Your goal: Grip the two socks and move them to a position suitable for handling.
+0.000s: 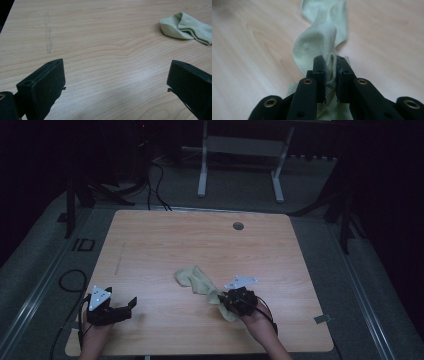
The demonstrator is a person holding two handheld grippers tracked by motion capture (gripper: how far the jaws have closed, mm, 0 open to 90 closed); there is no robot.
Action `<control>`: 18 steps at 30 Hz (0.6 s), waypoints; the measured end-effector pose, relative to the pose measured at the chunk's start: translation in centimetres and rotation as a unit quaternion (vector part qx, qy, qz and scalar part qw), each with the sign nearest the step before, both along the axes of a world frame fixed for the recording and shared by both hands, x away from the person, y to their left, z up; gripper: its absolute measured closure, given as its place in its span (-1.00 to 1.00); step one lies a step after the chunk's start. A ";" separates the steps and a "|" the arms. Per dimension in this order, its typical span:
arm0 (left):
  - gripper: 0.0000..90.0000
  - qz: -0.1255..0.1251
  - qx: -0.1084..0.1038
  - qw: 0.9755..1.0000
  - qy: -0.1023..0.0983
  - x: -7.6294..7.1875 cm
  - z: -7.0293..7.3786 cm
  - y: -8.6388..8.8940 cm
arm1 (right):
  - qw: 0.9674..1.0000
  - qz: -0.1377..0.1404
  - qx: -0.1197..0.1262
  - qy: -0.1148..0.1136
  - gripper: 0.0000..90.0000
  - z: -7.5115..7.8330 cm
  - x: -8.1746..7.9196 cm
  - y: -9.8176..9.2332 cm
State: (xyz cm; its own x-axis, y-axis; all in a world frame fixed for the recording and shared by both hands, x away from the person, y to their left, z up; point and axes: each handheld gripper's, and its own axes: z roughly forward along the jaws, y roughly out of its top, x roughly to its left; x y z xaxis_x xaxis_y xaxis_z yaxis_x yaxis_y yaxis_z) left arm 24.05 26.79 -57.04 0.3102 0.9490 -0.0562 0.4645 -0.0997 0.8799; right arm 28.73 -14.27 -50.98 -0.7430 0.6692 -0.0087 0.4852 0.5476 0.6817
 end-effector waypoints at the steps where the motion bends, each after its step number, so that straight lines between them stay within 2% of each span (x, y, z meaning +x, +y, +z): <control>1: -0.96 0.000 0.000 1.000 0.000 0.0 0.0 0.0 | 1.000 -0.002 0.001 0.006 0.79 -0.4 -0.2 0.0; 5: -0.96 -0.002 0.000 1.000 0.001 0.1 0.0 -0.1 | 1.000 0.001 -0.001 0.024 0.79 -1.9 -1.2 0.2; 6: -0.96 -0.002 0.000 1.000 0.001 0.1 0.0 -0.1 | 1.000 0.001 -0.001 0.024 0.79 -1.9 -1.2 0.2; 8: -0.96 -0.003 -0.002 1.000 0.001 0.1 0.0 -0.1 | 1.000 0.006 -0.005 0.028 0.79 -2.9 -2.0 0.8; 10: -0.96 -0.005 -0.002 1.000 0.001 0.2 0.0 -0.2 | 0.999 0.006 0.000 0.035 0.79 -3.4 -2.2 1.1; 18: -0.96 -0.017 -0.001 1.000 -0.002 0.2 0.0 -0.6 | 0.999 0.012 -0.017 0.025 0.72 -4.7 -3.5 2.6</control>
